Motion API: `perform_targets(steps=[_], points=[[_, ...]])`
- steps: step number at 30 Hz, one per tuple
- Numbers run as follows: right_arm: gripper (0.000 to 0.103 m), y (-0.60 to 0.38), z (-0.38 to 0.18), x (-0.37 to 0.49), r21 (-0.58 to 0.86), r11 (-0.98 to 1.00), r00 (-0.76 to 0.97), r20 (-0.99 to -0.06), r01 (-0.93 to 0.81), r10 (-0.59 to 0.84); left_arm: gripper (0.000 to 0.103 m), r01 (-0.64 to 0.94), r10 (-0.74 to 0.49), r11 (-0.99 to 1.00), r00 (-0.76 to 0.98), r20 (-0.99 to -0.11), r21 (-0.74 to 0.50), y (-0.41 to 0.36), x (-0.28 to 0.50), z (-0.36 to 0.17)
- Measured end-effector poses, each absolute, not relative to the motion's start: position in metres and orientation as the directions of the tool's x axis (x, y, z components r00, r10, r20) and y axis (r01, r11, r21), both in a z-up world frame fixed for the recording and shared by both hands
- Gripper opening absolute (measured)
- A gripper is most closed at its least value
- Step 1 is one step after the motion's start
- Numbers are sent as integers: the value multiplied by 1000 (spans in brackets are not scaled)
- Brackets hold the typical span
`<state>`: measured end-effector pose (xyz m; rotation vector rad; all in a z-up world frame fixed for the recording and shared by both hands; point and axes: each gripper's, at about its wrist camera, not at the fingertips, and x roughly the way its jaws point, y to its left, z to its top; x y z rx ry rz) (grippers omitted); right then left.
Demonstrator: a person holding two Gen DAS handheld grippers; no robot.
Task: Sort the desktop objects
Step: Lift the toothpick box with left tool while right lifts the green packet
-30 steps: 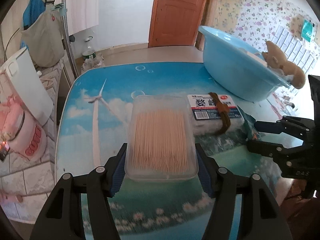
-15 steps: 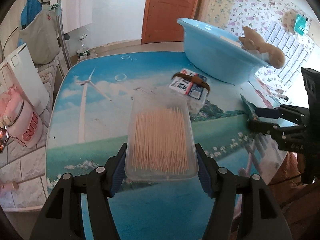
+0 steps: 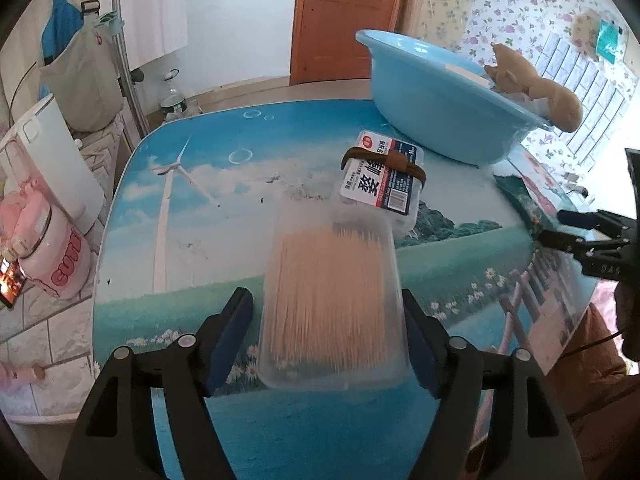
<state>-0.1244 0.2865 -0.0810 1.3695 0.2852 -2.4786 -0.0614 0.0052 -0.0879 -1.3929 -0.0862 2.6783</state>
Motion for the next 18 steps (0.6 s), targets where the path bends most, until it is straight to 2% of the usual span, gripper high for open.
perform_targets(steps=[2, 8, 11, 12, 14, 18], points=[[69, 295, -81, -129, -38, -952, -511, -850, 305, -130, 73, -81, 124, -992, -569, -813, -95, 7, -64, -89], [69, 294, -74, -129, 86, -934, -502, -824, 347, -263, 76, -92, 111, -993, -579, -807, -70, 13, -68, -91], [69, 284, -79, -133, 77, -928, -496, -828, 365, -263, 76, -97, 99, -994, -588, -803, -51, 14, -68, -92], [69, 282, -82, -135, 68, -928, -494, -831, 367, -257, 74, -96, 86, -995, -592, -801, -35, 15, -67, -92], [70, 279, -85, -138, 49, -929, -507, -827, 368, -245, 60, -97, 89, -995, -602, -794, -38, 15, -66, -91], [71, 274, -84, -144, 33, -927, -516, -823, 372, -236, 60, -94, 91, -995, -599, -796, -44, 14, -67, -90]])
